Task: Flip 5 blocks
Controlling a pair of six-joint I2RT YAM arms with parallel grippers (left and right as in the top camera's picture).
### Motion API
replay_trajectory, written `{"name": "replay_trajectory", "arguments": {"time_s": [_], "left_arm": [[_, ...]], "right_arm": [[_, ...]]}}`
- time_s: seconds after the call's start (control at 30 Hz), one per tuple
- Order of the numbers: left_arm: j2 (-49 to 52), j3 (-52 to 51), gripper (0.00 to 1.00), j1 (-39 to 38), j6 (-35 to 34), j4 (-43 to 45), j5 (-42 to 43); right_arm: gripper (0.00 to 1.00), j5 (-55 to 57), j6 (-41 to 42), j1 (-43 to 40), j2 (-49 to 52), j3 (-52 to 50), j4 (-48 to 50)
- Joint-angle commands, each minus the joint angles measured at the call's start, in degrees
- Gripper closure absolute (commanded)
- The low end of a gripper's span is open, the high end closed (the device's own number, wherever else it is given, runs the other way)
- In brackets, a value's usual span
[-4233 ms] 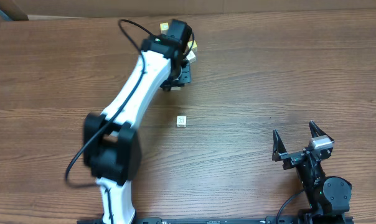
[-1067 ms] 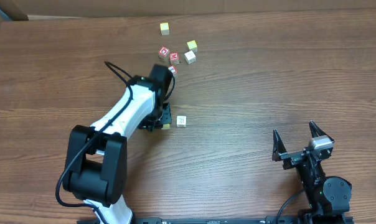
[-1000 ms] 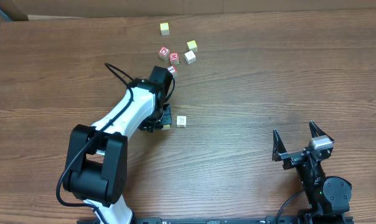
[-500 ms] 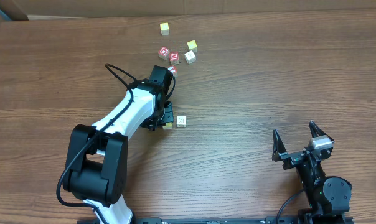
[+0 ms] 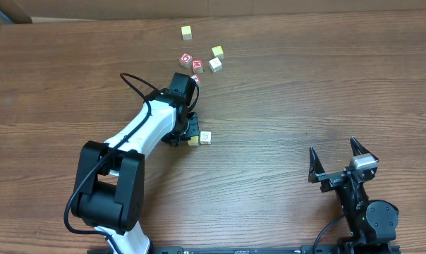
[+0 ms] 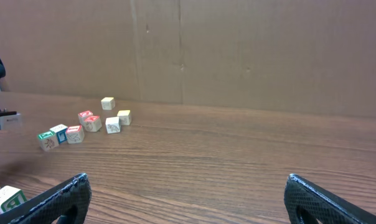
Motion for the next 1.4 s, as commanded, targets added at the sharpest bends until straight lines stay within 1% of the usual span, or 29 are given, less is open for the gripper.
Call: {"name": "replay_trajectory", "arguments": {"time_s": [0.0, 0.37, 0.53, 0.83, 1.17, 1.27, 1.37], "left_arm": [[0.35, -0.20, 0.96, 0.52, -0.66, 0.26, 2.19], [0.35, -0.20, 0.96, 0.52, -2.45, 0.79, 3.30], [0.35, -0.20, 0.96, 0.55, -2.67, 0.55, 6.16], [0.35, -0.20, 0.96, 0.55, -4.94, -1.90, 6.19], [0.28, 0.74, 0.96, 0.74, -4.90, -2.27, 5.03], [0.22, 2.84, 0.96, 1.03, -4.87, -3.89, 4.20], [0.22, 4.98, 0.96, 1.03, -4.68, -8.02, 4.04]], "right_arm": [[0.00, -0.11, -0.22, -0.17, -0.37, -0.59, 0.20], [0.00, -0.13, -0.22, -0.17, -0.37, -0.59, 0.17], [0.00, -0.13, -0.22, -0.17, -0.37, -0.59, 0.17], [0.00, -0.13, -0.22, -0.17, -0.37, -0.59, 0.20], [0.00, -0.11, -0.22, -0.17, -0.37, -0.59, 0.17], [0.00, -0.11, -0.22, -0.17, -0.37, -0.59, 0.17], [0.00, -0.13, -0.22, -0.17, -0.37, -0.59, 0.20]]}}
